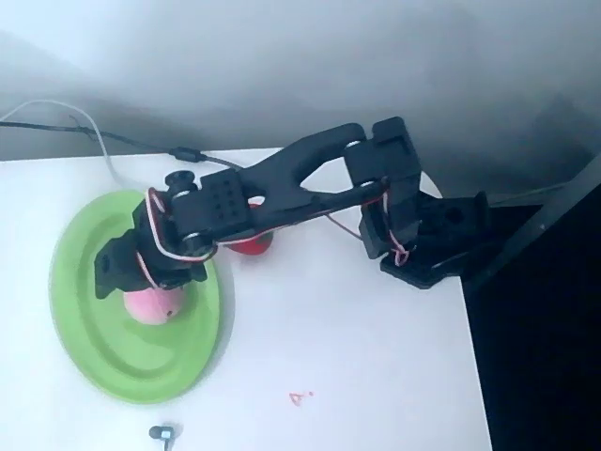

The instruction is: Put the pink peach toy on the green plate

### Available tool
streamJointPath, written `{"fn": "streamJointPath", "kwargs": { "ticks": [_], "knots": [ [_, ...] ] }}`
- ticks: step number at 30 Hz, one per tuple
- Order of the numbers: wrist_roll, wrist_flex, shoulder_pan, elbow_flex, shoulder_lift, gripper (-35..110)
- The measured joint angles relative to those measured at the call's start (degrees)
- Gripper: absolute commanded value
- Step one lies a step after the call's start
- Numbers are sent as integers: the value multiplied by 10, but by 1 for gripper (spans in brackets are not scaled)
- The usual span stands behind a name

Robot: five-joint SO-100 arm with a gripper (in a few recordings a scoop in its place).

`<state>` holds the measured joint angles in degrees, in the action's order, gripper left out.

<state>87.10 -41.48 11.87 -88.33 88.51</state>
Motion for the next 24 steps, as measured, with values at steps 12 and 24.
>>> {"fn": "streamJointPath", "kwargs": {
  "ticks": [12, 24],
  "knots": [
    [4, 0, 0, -130, 269, 44],
    [87, -1, 0, -408, 586, 12]
  ]
}}
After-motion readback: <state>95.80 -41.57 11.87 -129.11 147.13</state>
